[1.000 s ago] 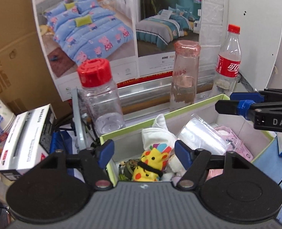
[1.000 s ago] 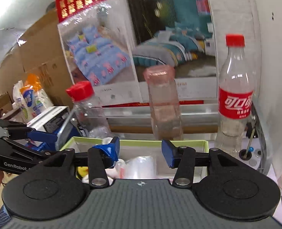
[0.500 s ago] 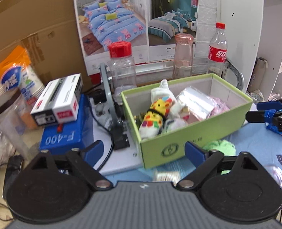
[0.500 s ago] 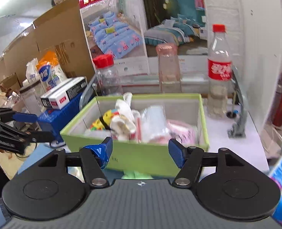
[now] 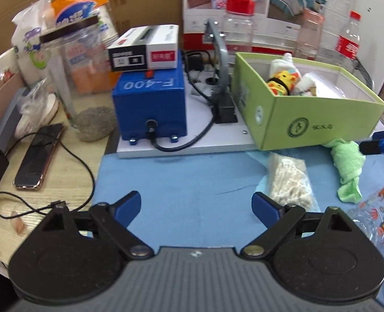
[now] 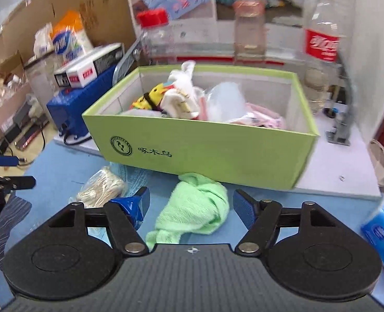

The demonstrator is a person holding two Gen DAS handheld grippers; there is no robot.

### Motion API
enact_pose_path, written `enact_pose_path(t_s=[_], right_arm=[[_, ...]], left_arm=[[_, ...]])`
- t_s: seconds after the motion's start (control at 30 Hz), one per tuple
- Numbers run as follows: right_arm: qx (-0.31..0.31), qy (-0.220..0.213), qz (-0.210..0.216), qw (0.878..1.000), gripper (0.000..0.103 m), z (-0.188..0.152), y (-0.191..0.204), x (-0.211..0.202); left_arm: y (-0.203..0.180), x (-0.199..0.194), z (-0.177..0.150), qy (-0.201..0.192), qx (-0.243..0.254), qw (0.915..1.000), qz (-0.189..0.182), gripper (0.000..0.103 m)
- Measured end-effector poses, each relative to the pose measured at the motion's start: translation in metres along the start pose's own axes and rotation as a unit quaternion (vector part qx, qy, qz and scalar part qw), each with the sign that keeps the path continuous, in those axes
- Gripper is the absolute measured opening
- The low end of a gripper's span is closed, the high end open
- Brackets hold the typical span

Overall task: Organize soft objects
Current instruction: 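Move left gripper to the cotton swab bag while right gripper approaches the green towel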

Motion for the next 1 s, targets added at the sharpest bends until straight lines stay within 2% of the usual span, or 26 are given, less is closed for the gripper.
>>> enact_pose_path(t_s=[0.17,0.27,0.37,0.43,0.53,0.6,0.67,0.77,0.87,1.0], right_arm=[[-0.049,0.117,-0.034,0.991,0.058,0.009,0.011,0.059],[-0.064,0.151,-0.075,0.984,0.059,0.005,-0.001,0.075],[-0.057,0.161,-0.075,0.983,0.060,-0.002,-0.022,0.067],[-0.033,0.150,-0.085,0.984,0.061,-0.004,-0.047,0.055],[-0.014,0.131,-0.129,0.983,0.062,-0.013,-0.087,0.034],[-0.006,0.098,-0.145,0.984,0.062,-0.022,-0.106,0.014],[0.027,0.047,-0.123,0.991,0.062,-0.025,-0.114,-0.012],[0.079,-0.015,-0.077,0.994,0.062,-0.035,-0.122,-0.048],[0.103,-0.033,-0.056,0.993,0.062,-0.048,-0.127,-0.066],[0.130,-0.029,-0.038,0.990,0.062,-0.052,-0.135,-0.066]], left_arm=[[0.002,0.002,0.004,0.001,0.002,1.0000,0.004,0.093],[-0.003,0.005,0.009,0.004,0.011,0.9999,0.002,0.093],[-0.011,0.010,0.015,0.005,0.021,0.9998,-0.006,0.093],[-0.020,0.016,0.021,0.008,0.027,0.9995,-0.015,0.093],[-0.038,0.026,0.031,0.012,0.037,0.9983,-0.043,0.093],[-0.052,0.036,0.040,0.018,0.042,0.9968,-0.066,0.093],[-0.068,0.049,0.050,0.028,0.052,0.9949,-0.082,0.093],[-0.086,0.071,0.060,0.051,0.077,0.9925,-0.081,0.093],[-0.096,0.091,0.062,0.076,0.102,0.9898,-0.063,0.093],[-0.097,0.106,0.062,0.094,0.096,0.9881,-0.074,0.094]])
Point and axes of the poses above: each gripper's, at about its wrist camera, not at the fingertips, and x roughly the way its jaws point, y to its left, z to its top, the point moved 6 cm from there along x, roughly the way its jaws point, and after that the axes turned 15 degrees about x, right-handed, at the moved point
